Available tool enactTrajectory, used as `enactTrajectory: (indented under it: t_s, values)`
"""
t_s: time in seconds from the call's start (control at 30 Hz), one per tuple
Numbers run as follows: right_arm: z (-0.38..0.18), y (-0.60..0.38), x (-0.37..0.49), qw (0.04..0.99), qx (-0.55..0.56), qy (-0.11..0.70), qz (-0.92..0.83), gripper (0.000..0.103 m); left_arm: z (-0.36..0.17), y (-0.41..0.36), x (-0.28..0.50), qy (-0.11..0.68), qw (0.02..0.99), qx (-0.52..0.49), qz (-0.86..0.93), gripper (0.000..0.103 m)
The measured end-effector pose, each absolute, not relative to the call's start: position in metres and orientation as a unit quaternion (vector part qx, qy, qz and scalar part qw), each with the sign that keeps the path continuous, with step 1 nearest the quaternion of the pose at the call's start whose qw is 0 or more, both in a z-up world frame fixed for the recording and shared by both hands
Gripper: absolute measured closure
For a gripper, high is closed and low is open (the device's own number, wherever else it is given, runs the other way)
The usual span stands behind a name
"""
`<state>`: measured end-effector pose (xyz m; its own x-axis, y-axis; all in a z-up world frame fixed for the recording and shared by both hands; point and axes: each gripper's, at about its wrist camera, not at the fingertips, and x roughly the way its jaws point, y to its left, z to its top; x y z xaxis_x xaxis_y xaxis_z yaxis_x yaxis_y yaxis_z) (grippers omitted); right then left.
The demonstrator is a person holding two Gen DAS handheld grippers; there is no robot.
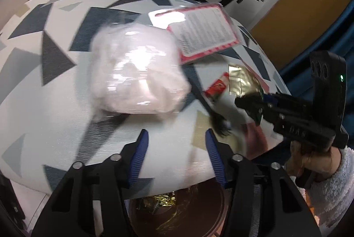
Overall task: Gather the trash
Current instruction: 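Grasp the black plastic fork with the left gripper while the right holds the foil bag, then drop the fork into the bin with the left gripper while the right drops the foil bag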
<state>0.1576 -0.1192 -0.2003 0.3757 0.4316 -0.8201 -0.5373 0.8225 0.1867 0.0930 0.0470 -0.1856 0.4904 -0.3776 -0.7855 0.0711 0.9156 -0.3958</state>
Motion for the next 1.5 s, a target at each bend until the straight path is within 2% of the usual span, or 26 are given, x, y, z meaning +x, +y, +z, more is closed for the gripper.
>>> enactTrajectory:
  t_s: [0.07,0.17,0.23,0.43,1.07,1.1,1.23,1.33,1.5]
  values:
    - [-0.198,-0.131,0.158,0.832,-0.054,0.474,0.283,0.072,-0.185,0.032,0.096,0.487,0.847,-0.152,-0.148,0.061]
    - [-0.198,-0.145,0.156,0.836,-0.063,0.473,0.271,0.072,-0.186,0.007,0.105,0.489,0.846,-0.141,-0.159,0.063]
    - [-0.199,-0.154,0.156,0.838,-0.064,0.473,0.266,0.072,-0.189,-0.005,0.116,0.494,0.846,-0.135,-0.149,0.067]
    - [-0.203,-0.18,0.151,0.844,-0.052,0.47,0.255,0.072,-0.2,-0.014,0.144,0.511,0.845,-0.118,-0.101,0.08]
    - [-0.208,-0.201,0.149,0.849,-0.026,0.466,0.246,0.072,-0.2,-0.053,0.167,0.5,0.865,0.016,-0.044,0.081]
    - [-0.208,-0.201,0.149,0.849,-0.025,0.466,0.246,0.072,-0.2,-0.054,0.166,0.499,0.865,0.019,-0.045,0.083]
    - [-0.206,-0.201,0.146,0.849,-0.025,0.465,0.249,0.072,-0.199,-0.046,0.164,0.501,0.863,0.004,-0.062,0.092]
    - [-0.205,-0.2,0.143,0.85,-0.025,0.463,0.252,0.072,-0.197,-0.036,0.156,0.502,0.857,-0.035,-0.112,0.093]
    - [-0.201,-0.196,0.136,0.849,-0.022,0.46,0.257,0.072,-0.181,-0.03,0.123,0.476,0.865,-0.027,-0.156,0.093]
